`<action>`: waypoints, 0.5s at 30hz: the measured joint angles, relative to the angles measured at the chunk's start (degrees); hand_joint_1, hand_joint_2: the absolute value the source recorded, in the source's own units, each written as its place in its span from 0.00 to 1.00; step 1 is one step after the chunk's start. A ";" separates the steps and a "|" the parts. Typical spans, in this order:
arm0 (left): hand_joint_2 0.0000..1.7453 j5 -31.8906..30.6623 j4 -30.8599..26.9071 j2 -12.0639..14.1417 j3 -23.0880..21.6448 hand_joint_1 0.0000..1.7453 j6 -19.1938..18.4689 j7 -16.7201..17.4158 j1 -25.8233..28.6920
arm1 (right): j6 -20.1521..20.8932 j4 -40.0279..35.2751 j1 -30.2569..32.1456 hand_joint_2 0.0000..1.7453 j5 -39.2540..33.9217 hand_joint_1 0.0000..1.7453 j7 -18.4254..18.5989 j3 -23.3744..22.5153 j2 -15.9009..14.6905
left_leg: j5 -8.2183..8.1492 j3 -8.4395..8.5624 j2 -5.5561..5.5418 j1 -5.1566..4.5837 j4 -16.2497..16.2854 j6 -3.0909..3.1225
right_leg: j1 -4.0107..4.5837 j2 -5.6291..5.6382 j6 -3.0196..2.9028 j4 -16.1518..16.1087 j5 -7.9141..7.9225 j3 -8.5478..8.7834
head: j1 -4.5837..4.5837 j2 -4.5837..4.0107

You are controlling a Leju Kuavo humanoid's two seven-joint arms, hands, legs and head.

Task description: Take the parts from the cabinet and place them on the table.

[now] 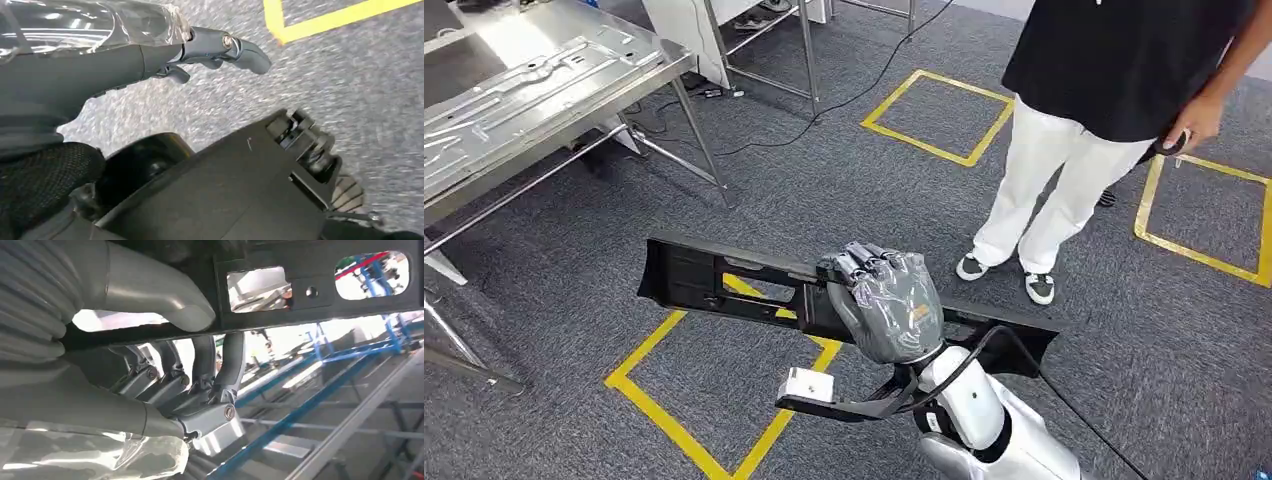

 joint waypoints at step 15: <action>1.00 -0.28 0.07 0.24 0.07 0.00 -0.02 0.11 0.64 | -0.46 0.02 0.31 1.00 -0.44 1.00 -0.02 -0.09 -0.37 | 2.79 5.81 -3.18 -0.86 -11.08 2.88 | 0.07 3.73 1.86 10.54 -1.34 -6.37 | 0.50 0.02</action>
